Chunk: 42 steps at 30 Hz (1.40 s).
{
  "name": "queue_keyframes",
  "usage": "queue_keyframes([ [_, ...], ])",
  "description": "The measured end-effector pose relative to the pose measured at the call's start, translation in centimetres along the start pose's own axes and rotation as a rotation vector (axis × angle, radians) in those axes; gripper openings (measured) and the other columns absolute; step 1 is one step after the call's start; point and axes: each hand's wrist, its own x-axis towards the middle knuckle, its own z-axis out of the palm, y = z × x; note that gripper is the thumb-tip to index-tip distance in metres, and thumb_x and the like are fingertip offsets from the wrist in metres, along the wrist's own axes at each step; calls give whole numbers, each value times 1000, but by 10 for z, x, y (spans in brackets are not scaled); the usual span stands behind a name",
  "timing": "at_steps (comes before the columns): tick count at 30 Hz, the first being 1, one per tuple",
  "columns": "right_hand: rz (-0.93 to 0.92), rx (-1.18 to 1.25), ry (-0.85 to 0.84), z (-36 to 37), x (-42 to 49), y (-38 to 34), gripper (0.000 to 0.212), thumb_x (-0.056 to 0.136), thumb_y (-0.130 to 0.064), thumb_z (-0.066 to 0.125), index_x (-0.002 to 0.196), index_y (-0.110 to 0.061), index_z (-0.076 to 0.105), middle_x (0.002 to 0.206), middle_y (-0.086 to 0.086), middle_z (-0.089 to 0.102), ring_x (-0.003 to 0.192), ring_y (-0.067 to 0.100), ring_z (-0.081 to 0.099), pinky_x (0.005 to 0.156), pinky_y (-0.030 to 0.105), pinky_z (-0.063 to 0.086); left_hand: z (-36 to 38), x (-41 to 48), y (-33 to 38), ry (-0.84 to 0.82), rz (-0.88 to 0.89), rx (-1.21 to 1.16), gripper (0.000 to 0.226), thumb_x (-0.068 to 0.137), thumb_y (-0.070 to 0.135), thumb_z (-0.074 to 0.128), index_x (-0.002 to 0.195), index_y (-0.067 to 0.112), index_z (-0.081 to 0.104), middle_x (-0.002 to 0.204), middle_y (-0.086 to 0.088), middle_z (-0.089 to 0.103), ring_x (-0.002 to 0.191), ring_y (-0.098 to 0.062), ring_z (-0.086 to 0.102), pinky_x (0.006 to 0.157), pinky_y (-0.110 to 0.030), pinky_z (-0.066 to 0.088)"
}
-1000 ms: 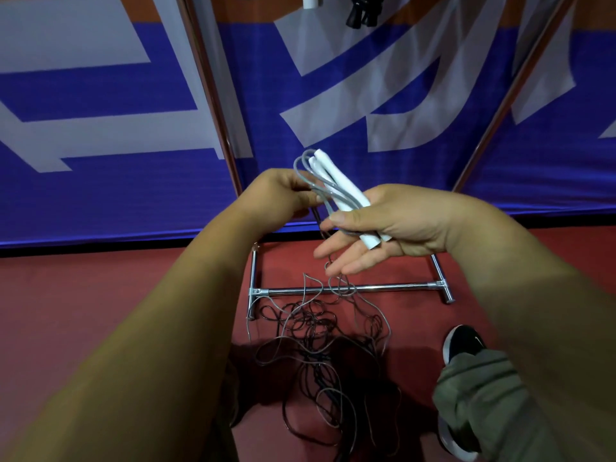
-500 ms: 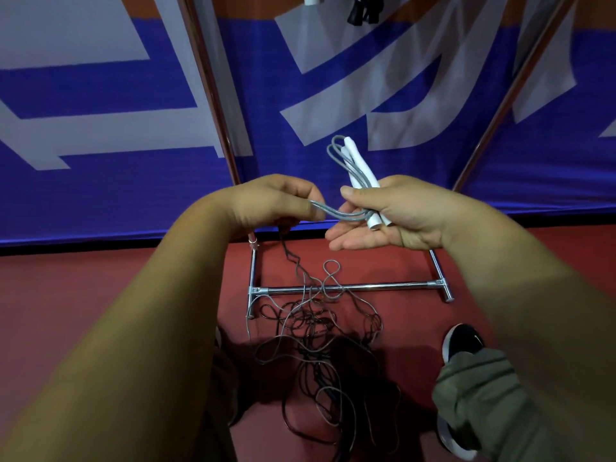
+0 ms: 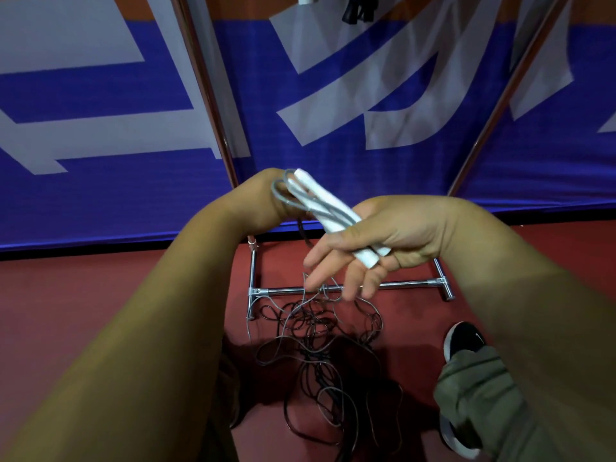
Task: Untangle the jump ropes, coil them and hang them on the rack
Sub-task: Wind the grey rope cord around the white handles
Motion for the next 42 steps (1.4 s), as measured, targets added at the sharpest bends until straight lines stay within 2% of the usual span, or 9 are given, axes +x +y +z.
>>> queue_keyframes([
  [3,40,-23,-103,3,9,5,36,107,-13,57,139,0,50,134,25,70,68,17,75,58,24,62,0,-2,5,-125,147,-43,14,95,-2,70,106,4,75,98,-1,78,90,-16,75,83,-30,60],
  [10,146,-211,-105,8,10,6,5,104,4,54,105,0,58,99,17,80,44,8,55,36,16,39,-4,-9,17,-233,32,-231,17,89,-11,70,96,4,74,89,-7,76,83,-16,71,80,-26,57],
  [13,269,-279,25,12,17,11,21,103,2,58,121,13,63,70,5,76,50,8,67,41,14,47,0,-9,23,-281,12,-159,20,86,-11,73,90,8,71,81,-2,68,77,-13,64,77,-25,53],
  [16,320,-180,148,11,32,23,19,100,4,64,115,14,60,90,26,77,81,27,81,60,25,63,2,-7,29,-288,-5,-1,22,86,-5,75,88,17,72,76,6,65,70,-9,58,67,-22,49],
  [22,302,-208,409,-3,45,34,27,98,4,63,119,17,53,96,30,77,92,32,81,73,31,67,7,-6,35,-288,-35,141,19,88,13,83,99,27,77,91,11,77,84,-7,73,77,-27,59],
  [27,92,-100,692,-14,52,34,30,102,3,49,132,2,48,88,26,77,81,38,81,63,41,66,10,-5,32,-127,-20,203,24,90,18,83,103,37,80,98,16,76,68,0,65,65,-16,52],
  [31,-31,-174,840,-19,54,30,13,103,-16,57,117,-17,58,77,4,79,79,17,79,81,43,59,16,-4,31,2,-102,229,18,96,20,74,107,27,63,87,2,75,59,-10,72,49,-19,49],
  [36,-185,113,925,-19,59,21,20,103,-9,60,123,-14,60,69,4,60,53,16,63,61,43,65,28,-4,30,-248,-257,59,20,112,17,45,110,3,59,88,-11,79,67,-16,75,61,-26,57],
  [42,-256,211,987,-21,52,16,14,105,-8,57,116,-15,58,74,6,50,45,9,35,42,23,27,10,-10,18,-445,-136,-168,16,108,9,55,120,9,66,112,-9,78,106,-26,68,99,-39,52],
])
